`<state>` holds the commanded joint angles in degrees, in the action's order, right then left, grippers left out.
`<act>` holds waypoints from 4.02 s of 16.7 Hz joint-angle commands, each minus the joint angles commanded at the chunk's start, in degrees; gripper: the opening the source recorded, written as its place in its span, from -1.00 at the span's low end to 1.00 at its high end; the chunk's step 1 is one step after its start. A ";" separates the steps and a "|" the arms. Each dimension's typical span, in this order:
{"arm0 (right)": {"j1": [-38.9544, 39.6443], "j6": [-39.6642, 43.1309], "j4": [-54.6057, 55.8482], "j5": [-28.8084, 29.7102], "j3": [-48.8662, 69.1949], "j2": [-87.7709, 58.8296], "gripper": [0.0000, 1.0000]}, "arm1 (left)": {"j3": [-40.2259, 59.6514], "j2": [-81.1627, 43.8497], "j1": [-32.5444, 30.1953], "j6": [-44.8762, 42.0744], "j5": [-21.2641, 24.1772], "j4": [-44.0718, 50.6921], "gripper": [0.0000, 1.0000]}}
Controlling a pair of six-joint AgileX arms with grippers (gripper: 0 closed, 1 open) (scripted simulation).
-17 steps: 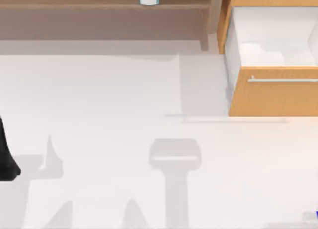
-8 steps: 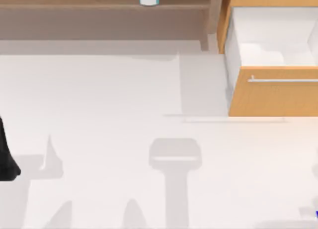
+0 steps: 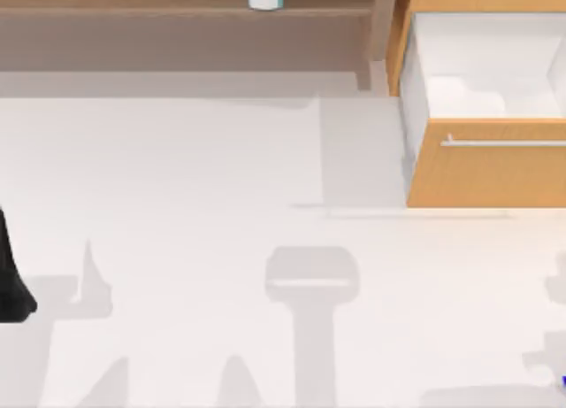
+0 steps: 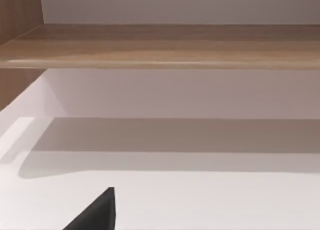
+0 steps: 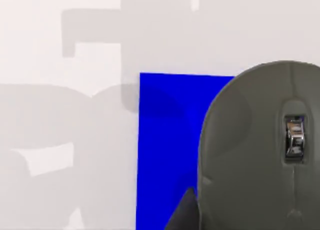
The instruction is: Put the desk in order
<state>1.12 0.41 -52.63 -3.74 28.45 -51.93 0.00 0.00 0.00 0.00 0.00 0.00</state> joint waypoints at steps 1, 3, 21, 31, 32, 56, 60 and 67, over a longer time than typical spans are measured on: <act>0.08 0.01 0.33 -0.19 0.19 0.18 -1.00 | 0.00 0.00 0.00 0.00 0.00 0.00 1.00; 0.18 0.02 0.98 -0.44 0.50 0.52 -1.00 | 0.00 0.00 0.00 0.00 0.00 0.00 1.00; -1.90 -0.77 1.08 3.32 -5.57 -3.47 -1.00 | 0.00 0.00 0.00 0.00 0.00 0.00 1.00; -1.90 -0.77 1.08 3.32 -5.57 -3.47 0.06 | 0.00 0.00 0.00 0.00 0.00 0.00 1.00; -1.90 -0.77 1.08 3.32 -5.57 -3.47 0.21 | 0.00 0.00 0.00 0.00 0.00 0.00 1.00; 6.82 17.81 27.86 7.24 -4.87 -10.73 1.00 | 0.00 0.00 0.00 0.00 0.00 0.00 1.00; 12.64 32.57 54.45 10.33 -7.63 -18.42 1.00 | 0.00 0.00 0.00 0.00 0.00 0.00 1.00; 20.01 60.17 106.39 16.87 -15.16 -37.23 1.00 | 0.00 0.00 0.00 0.00 0.00 0.00 1.00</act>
<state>21.13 60.59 53.76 13.13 13.29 -89.17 0.00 0.00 0.00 0.00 0.00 0.00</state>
